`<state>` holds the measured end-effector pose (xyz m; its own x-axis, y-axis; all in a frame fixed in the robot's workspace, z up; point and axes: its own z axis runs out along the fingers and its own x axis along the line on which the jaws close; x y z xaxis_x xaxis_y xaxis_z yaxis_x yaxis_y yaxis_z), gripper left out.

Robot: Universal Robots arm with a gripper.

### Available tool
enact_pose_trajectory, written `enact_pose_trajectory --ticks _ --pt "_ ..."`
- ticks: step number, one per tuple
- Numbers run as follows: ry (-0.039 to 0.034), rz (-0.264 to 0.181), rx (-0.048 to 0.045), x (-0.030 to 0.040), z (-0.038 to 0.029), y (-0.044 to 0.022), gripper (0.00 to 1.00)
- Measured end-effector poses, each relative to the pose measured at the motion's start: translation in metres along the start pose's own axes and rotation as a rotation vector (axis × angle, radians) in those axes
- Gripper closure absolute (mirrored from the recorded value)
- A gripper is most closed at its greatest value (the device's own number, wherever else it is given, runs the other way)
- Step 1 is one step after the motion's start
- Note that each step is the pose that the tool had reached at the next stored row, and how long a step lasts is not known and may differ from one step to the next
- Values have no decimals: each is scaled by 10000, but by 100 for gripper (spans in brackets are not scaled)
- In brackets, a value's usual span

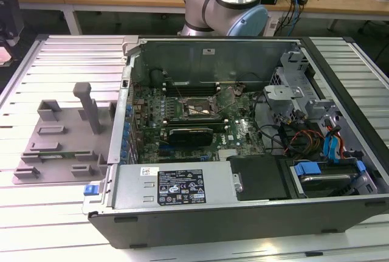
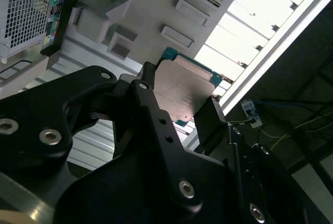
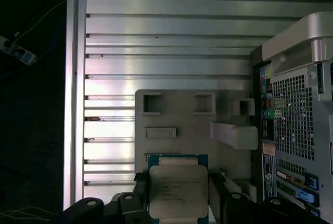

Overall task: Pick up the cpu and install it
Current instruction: 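Pick up the cpu and move it towards the insertion slot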

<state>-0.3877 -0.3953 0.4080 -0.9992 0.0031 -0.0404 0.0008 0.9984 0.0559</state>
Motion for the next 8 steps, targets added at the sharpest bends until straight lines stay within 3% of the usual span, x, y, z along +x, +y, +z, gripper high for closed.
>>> enact_pose_trajectory --ticks 8 --pt "0 0 0 -67 3 0 45"
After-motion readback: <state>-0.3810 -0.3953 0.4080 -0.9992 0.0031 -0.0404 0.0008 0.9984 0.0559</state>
